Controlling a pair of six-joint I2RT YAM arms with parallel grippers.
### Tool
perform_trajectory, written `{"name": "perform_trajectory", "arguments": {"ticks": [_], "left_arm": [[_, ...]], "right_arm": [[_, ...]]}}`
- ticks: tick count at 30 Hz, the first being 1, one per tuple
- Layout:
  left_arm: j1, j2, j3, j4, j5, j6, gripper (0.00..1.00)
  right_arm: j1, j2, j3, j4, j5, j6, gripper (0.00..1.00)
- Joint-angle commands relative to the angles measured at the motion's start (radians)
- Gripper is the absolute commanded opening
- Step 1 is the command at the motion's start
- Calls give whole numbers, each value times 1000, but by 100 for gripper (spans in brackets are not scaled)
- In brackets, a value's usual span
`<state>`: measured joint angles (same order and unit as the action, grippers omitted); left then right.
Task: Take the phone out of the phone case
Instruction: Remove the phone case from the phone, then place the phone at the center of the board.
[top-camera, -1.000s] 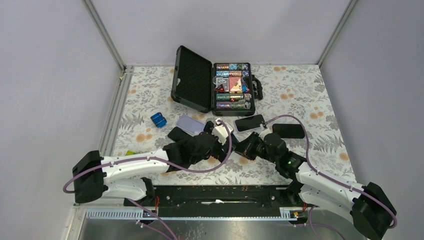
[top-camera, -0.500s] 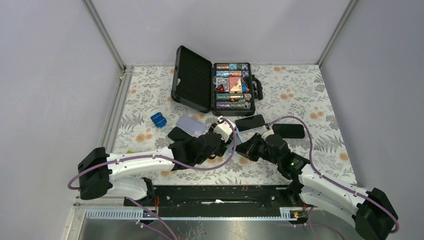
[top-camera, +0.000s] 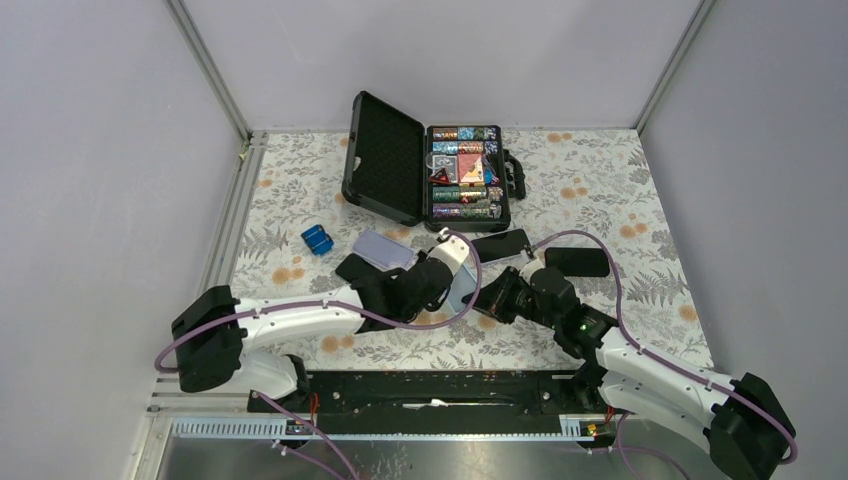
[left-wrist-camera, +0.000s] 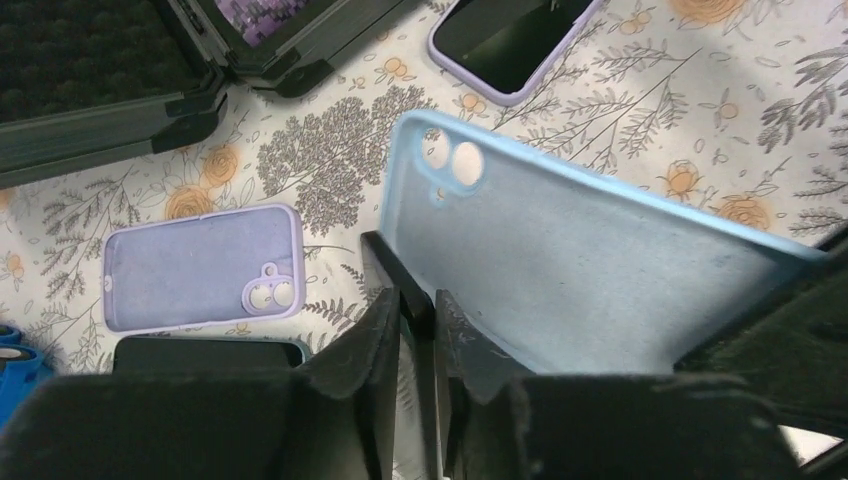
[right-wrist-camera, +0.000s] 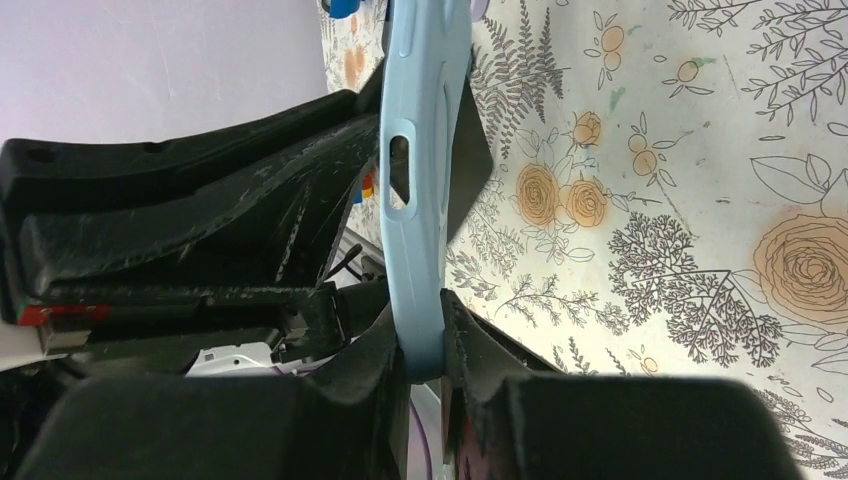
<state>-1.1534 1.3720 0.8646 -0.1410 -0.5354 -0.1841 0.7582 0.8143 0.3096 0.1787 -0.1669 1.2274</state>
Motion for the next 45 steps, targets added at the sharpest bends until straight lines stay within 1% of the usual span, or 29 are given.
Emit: {"name": "perform_trajectory", "arguments": {"ticks": [1, 2, 4, 6, 8, 10, 13, 15, 18, 21, 24, 27, 29, 32, 37, 38, 40, 43, 45], "left_arm": [[18, 10, 55, -5, -22, -8, 2], [22, 14, 50, -2, -18, -12, 0], [29, 18, 39, 1, -17, -25, 0], [35, 17, 26, 4, -12, -34, 0], [39, 9, 11, 10, -4, -39, 2], [40, 3, -2, 16, 3, -38, 0], [41, -3, -17, 16, 1, -35, 0], [40, -11, -28, 12, 22, -20, 0], [37, -48, -75, 42, 63, -2, 0], [29, -112, -138, 126, 132, 32, 0], [7, -158, -196, 213, 201, 92, 0], [-35, -168, -250, 290, 214, 157, 0], [-71, -156, -277, 334, 185, 190, 0], [-132, -96, -291, 372, 102, 247, 0], [-211, 59, -231, 335, -11, 302, 0], [-222, 97, -212, 301, -33, 286, 1], [-244, 143, -194, 245, -50, 252, 7], [-261, 169, -204, 243, -25, 204, 13], [-267, 171, -207, 253, 3, 187, 20]], "right_arm": [[6, -7, 17, 77, -12, -29, 0], [6, -2, 17, 73, -2, -34, 0], [6, 18, 14, 65, 16, -42, 0], [6, 48, 2, 96, 14, -40, 0], [7, 85, 1, 115, 11, -41, 0], [7, 127, -4, 140, 10, -40, 0], [6, 150, -11, 150, 21, -39, 0], [6, 141, -14, 120, 57, -57, 0], [6, 93, -6, -16, 156, -121, 0], [1, 31, 5, -128, 284, -184, 0], [-21, 4, 5, -171, 320, -223, 0], [-48, 4, -8, -171, 303, -236, 0], [-63, 11, -16, -171, 289, -245, 0], [-89, 15, -31, -162, 264, -249, 0], [-131, 13, -55, -137, 222, -247, 0], [-141, 14, -58, -130, 208, -246, 0], [-149, 11, -62, -116, 183, -240, 0], [-156, 13, -70, -90, 170, -230, 0], [-159, 18, -72, -76, 157, -228, 0]]}}
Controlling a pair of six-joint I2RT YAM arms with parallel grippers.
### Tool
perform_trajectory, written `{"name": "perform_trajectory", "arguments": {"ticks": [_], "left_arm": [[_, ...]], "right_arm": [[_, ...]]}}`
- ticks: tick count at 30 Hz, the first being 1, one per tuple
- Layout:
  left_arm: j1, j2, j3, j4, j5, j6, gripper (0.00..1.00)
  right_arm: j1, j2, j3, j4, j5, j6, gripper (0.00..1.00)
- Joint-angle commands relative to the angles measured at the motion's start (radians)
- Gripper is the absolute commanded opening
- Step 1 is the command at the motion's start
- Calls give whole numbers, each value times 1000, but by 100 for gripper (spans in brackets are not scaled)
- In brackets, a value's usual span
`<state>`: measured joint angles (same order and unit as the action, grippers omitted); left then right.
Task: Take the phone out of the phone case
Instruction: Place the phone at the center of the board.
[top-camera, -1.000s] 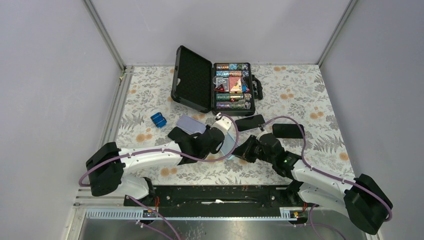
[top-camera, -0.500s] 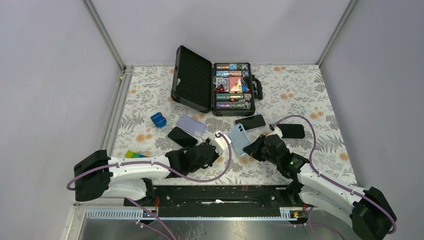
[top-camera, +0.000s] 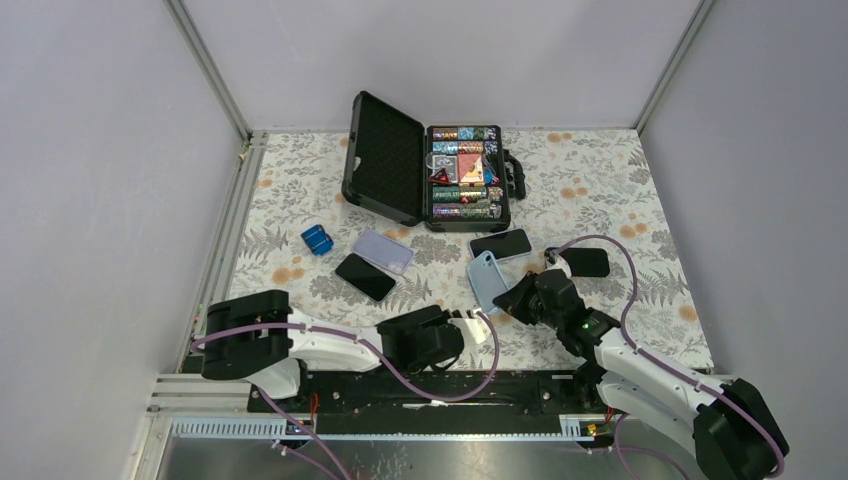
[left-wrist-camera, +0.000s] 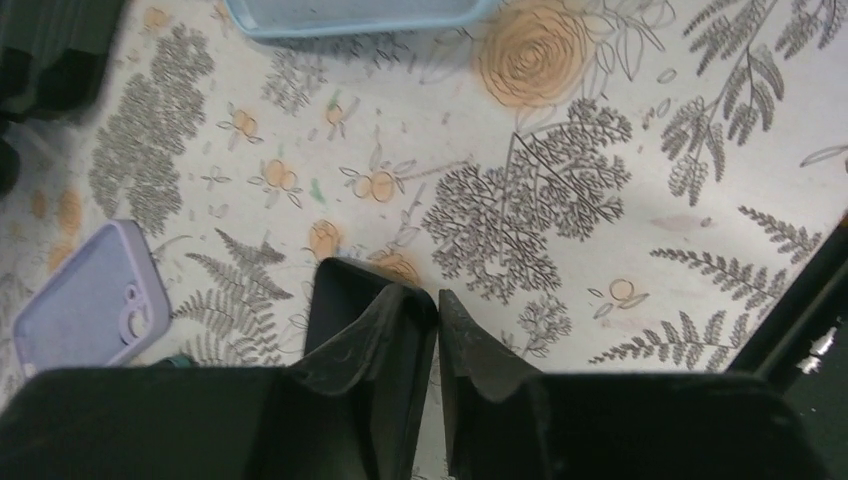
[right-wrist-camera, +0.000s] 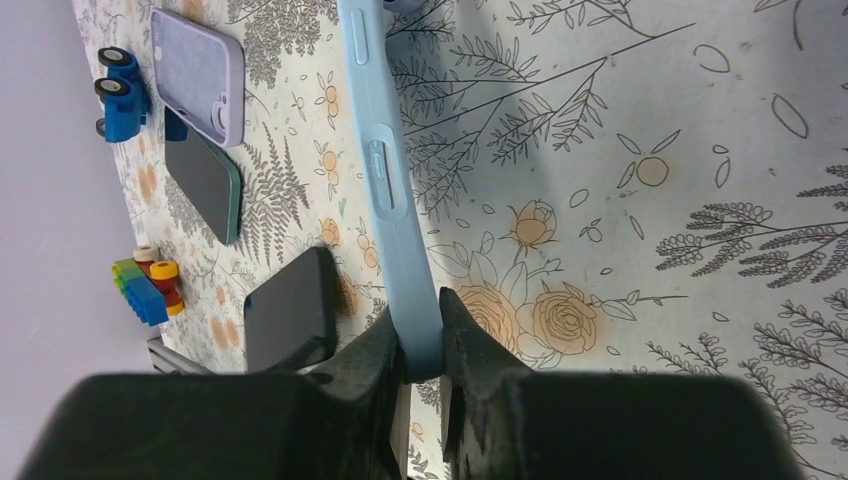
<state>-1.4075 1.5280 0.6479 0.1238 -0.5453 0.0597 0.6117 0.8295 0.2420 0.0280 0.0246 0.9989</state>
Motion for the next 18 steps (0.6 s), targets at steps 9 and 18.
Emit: {"name": "perform_trajectory", "arguments": {"ticks": [9, 18], "left_arm": [[-24, -91, -9, 37, 42, -136, 53], [-15, -396, -110, 119, -162, -363, 78]], "right_arm": [[-22, 14, -8, 87, -106, -59, 7], [-26, 264, 108, 113, -227, -223, 9]]}}
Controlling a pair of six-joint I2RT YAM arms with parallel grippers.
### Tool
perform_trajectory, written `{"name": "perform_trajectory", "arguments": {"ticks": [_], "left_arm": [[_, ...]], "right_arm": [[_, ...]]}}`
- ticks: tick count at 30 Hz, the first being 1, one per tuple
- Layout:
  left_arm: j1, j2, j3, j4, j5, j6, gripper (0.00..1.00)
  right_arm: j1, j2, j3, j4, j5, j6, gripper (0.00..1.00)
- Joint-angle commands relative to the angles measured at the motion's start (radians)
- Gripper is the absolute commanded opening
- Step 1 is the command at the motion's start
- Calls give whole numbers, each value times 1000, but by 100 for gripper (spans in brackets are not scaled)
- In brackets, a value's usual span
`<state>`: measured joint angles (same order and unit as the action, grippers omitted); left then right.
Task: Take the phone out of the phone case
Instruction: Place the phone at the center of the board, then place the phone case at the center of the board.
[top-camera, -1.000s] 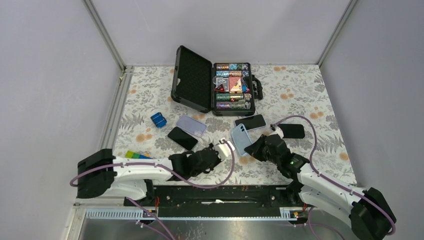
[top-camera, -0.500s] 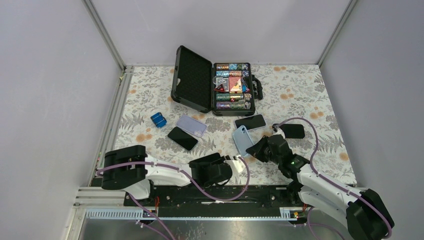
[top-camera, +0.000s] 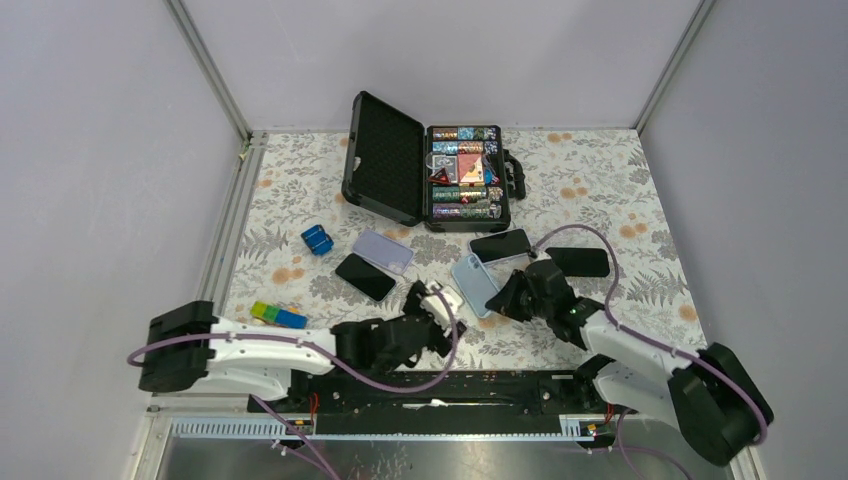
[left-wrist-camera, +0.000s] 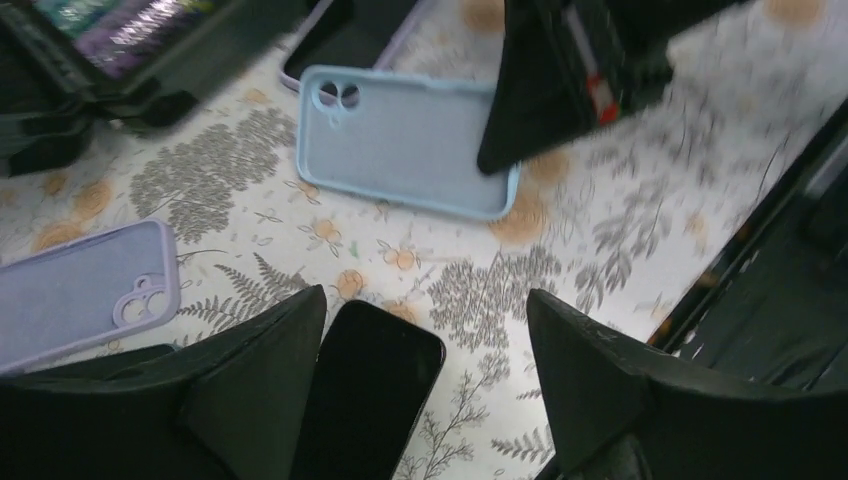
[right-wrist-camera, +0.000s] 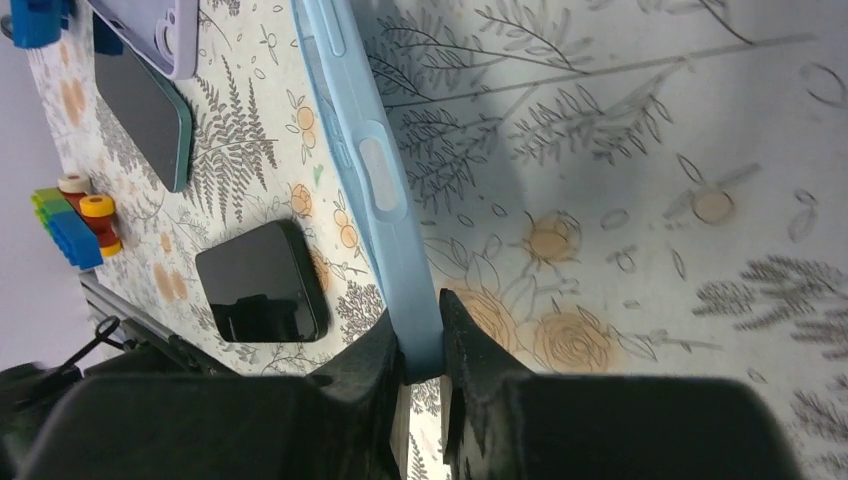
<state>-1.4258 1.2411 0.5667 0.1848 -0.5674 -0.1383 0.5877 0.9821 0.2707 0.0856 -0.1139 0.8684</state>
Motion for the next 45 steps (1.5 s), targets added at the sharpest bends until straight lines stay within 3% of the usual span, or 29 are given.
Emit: {"name": "perform_trajectory", "arguments": {"ticks": [1, 6, 10, 13, 26, 35, 45], "left_arm": [[5, -139, -39, 42, -159, -204, 79], [26, -289, -99, -80, -227, -426, 83], [54, -397, -158, -115, -217, -500, 84], [77, -458, -189, -117, -214, -516, 85], [220, -534, -160, -171, -176, -459, 87], [290, -542, -147, -178, -129, -453, 88], [316, -665, -70, -372, -253, -454, 88]], "right_arm": [[-2, 154, 88, 74, -111, -101, 6], [-2, 384, 101, 247, -302, -100, 0], [5, 494, 82, 388, -411, -67, 0], [20, 514, 75, 397, -448, -74, 0], [141, 395, 29, 234, -472, -104, 0], [157, 241, 91, -38, -430, -261, 0], [173, 491, 270, -8, -391, -342, 0]]}}
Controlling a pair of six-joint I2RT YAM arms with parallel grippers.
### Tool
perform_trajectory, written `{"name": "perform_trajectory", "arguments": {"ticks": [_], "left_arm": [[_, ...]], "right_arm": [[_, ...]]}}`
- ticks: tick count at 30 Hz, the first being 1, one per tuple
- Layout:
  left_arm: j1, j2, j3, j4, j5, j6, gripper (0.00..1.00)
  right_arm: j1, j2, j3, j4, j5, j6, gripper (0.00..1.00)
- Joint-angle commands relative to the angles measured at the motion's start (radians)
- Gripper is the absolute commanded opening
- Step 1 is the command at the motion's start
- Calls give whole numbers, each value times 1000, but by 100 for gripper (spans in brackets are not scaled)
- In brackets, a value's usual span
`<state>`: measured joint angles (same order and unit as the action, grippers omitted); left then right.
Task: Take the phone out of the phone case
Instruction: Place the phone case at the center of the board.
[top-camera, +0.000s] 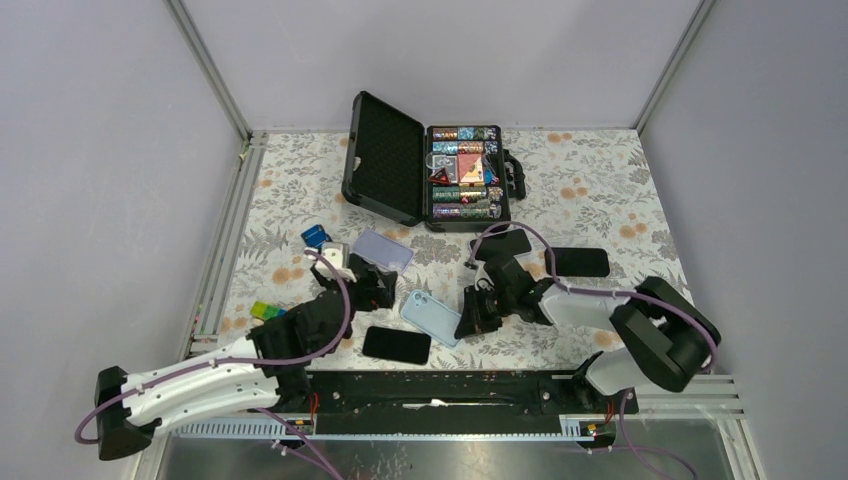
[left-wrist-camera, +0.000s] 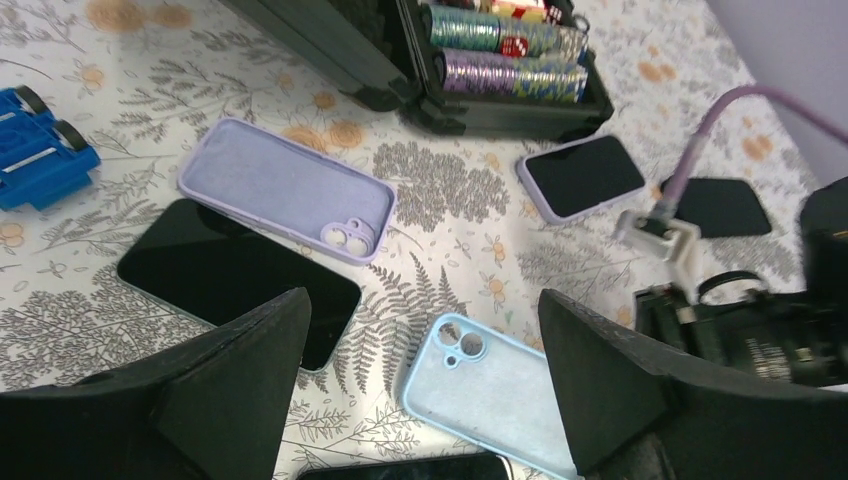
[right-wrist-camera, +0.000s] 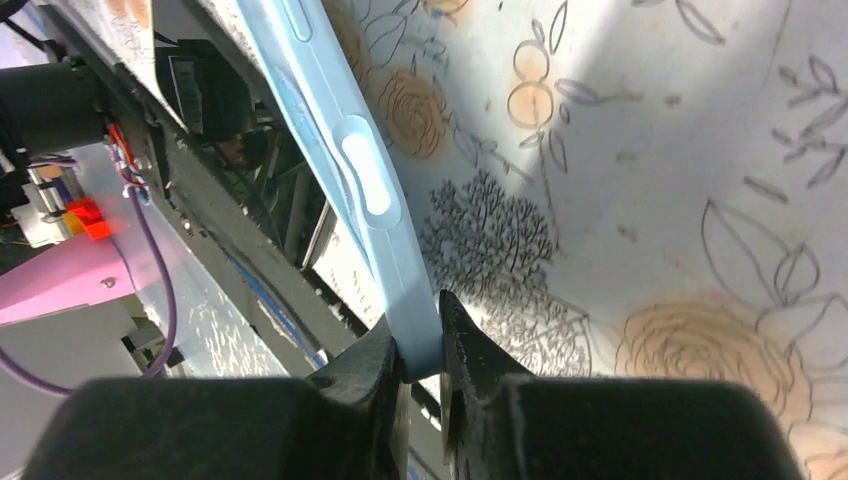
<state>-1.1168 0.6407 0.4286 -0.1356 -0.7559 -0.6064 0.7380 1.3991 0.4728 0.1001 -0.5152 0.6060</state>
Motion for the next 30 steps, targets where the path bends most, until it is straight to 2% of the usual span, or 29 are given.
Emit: {"name": "perform_trajectory", "arguments": {"ticks": [1, 10, 19, 26, 30], "left_arm": [[8, -80, 72, -62, -66, 19, 88], [9, -164, 96, -125, -74, 47, 89], [11, -167, 107, -122, -65, 76, 90], [11, -179, 106, -127, -59, 80, 90], [11, -179, 107, -125, -59, 89, 91]], "right_arm": [[27, 85, 84, -34, 16, -113, 0], [32, 107, 175, -45, -13, -228, 1], [40, 267, 362, -215, -84, -323, 8], [40, 252, 319, -185, -145, -318, 22], [42, 235, 293, -196, -157, -334, 34]]}}
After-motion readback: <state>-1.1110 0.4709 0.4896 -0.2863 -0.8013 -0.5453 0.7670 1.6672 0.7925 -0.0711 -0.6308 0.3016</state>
